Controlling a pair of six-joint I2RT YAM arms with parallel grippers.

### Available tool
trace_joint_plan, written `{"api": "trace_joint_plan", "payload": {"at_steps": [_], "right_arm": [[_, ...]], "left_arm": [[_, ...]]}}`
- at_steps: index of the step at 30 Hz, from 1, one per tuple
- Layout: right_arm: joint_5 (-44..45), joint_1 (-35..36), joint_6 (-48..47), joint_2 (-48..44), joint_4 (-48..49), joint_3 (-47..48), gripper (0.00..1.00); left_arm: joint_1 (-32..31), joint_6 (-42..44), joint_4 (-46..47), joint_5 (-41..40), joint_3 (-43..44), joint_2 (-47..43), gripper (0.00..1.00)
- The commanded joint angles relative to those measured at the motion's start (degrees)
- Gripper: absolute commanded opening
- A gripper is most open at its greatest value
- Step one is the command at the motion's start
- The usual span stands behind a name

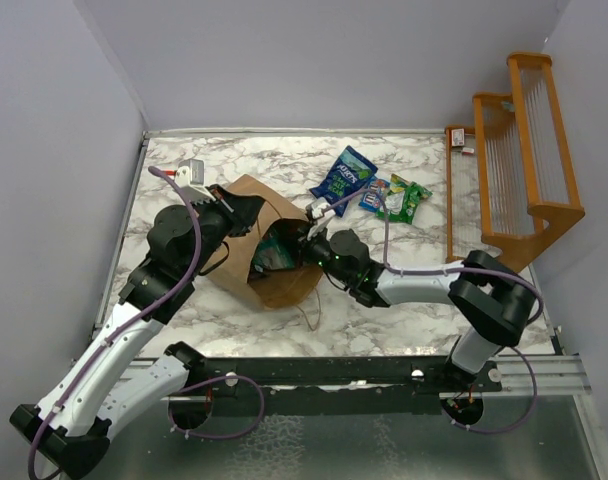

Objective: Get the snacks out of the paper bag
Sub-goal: Take out the snack from the paper bag.

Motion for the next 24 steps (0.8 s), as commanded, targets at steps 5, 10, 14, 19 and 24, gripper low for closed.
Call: {"api": "trace_joint_plan", "payload": {"at_steps": [5, 10, 14, 19, 24], "right_arm": [[-3.67, 0.32, 1.91, -7.99, -4.07, -3.96, 0.01], [-8.83, 0.31, 3.54, -10.20, -6.65, -6.23, 0.01], [-10.08, 0.32, 4.04, -12.29, -11.02, -7.58, 0.01], [-5.18, 0.33, 7.76, -10.85, -10.86, -11.37, 0.01], [-3.22, 0.32, 10.44, -6.35, -6.39, -12.84, 0.05]], "left_arm": [[0.34, -0.87, 1.52, -2.13, 0.24, -0.81, 0.00], [0.30, -1.83, 0.67, -2.54, 1.57, 1.42, 0.00], [0.33, -2.22, 1.52, -2.10, 1.99, 2.46, 0.00], [0.37, -2.48, 3.09, -0.79, 1.94, 2.98, 0.00], [0.36, -3.15, 4.36, 1.50, 2.26, 4.25, 0.00]]}}
